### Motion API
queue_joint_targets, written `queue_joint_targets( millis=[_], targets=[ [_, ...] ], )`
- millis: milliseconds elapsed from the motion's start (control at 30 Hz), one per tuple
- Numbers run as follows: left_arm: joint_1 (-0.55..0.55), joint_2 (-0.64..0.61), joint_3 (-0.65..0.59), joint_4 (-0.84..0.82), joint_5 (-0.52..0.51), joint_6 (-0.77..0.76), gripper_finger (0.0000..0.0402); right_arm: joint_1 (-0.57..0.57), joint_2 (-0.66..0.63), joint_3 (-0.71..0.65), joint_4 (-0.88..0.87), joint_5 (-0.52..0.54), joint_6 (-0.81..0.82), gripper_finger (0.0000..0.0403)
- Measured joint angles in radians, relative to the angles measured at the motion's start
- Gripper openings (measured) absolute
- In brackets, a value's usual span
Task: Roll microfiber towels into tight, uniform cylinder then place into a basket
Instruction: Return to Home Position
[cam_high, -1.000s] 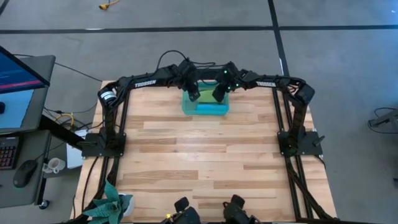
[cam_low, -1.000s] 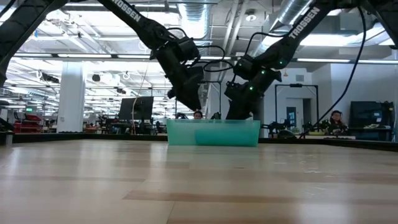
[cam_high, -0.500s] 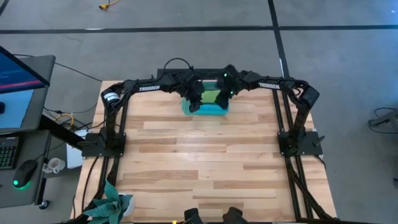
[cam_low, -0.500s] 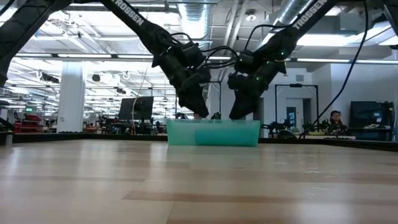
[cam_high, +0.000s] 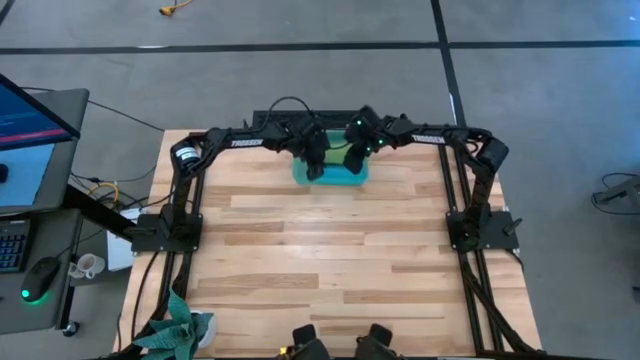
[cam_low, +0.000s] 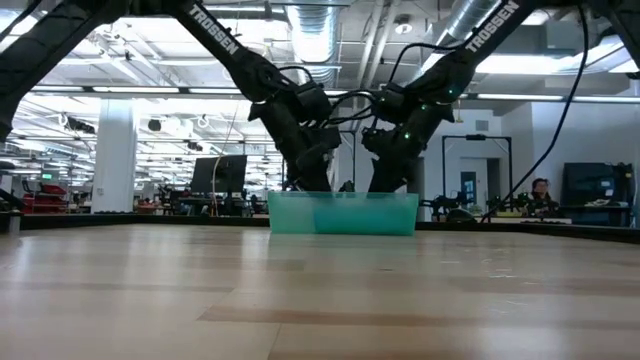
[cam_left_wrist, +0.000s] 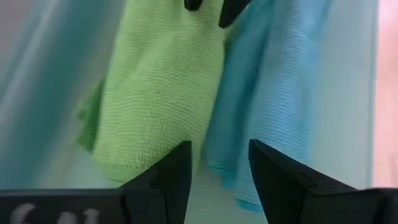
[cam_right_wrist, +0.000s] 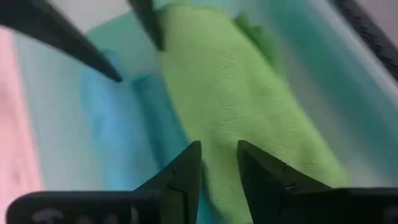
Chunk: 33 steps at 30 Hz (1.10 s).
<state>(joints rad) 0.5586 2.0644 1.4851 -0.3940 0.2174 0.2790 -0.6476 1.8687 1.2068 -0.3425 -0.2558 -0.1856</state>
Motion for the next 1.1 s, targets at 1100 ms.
queue_joint_targets(
  millis=[1100],
  targets=[
    [0.038,0.067,0.004,0.152,-0.101,-0.067,0.015,-0.002,0.02,0.005,0.089,0.001,0.042,0.0118]
  ],
)
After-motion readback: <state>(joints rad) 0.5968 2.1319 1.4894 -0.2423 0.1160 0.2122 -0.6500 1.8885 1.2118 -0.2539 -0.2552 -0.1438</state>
